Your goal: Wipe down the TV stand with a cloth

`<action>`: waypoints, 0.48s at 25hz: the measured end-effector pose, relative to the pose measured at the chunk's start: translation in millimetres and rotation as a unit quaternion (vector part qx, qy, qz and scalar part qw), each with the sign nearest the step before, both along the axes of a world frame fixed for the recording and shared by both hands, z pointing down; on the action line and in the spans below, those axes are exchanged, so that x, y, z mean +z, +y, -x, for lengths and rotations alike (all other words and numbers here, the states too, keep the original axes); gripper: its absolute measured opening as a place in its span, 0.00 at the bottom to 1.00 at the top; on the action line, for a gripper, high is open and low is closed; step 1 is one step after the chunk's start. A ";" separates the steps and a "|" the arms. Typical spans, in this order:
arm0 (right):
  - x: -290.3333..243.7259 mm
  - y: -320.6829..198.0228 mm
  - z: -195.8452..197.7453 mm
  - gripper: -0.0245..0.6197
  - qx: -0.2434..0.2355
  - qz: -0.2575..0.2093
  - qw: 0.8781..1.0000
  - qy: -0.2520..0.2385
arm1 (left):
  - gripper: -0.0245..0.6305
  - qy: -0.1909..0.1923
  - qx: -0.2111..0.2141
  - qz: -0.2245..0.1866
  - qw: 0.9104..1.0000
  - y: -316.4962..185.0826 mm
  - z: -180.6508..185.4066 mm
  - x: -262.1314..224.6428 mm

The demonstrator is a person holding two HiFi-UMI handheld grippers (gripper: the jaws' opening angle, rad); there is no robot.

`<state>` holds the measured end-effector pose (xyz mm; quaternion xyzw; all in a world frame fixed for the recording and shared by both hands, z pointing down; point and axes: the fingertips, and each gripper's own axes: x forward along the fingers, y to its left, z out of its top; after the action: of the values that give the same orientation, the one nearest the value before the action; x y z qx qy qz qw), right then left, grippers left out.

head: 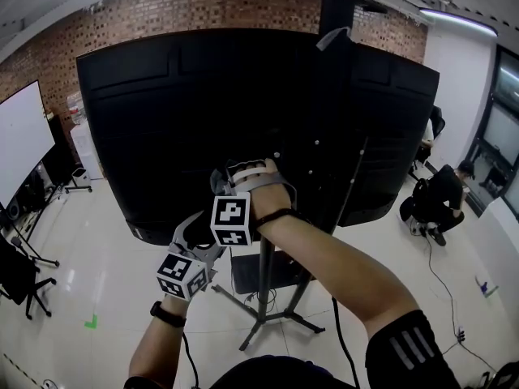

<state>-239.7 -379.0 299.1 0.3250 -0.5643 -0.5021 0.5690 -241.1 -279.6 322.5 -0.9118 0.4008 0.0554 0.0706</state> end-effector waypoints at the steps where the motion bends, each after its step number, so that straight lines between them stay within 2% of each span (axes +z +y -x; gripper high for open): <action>1: -0.2 -0.3 -2.8 0.10 0.002 -0.001 1.000 0.001 | 0.51 0.000 0.002 0.000 1.000 -0.8 -2.7 0.0; 6: -2.0 6.6 -7.8 0.10 -0.007 -0.001 1.000 -0.010 | 0.51 0.001 0.005 0.001 1.000 -3.7 -10.5 0.1; 12: -15.4 34.8 -6.0 0.10 -0.062 0.004 0.995 -0.081 | 0.50 0.003 0.005 -0.006 1.000 -4.0 -15.5 -6.6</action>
<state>-233.7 -344.2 283.7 0.3262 -0.6301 -0.5061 0.4903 -225.6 -283.6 315.9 -0.9132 0.3960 0.0611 0.0741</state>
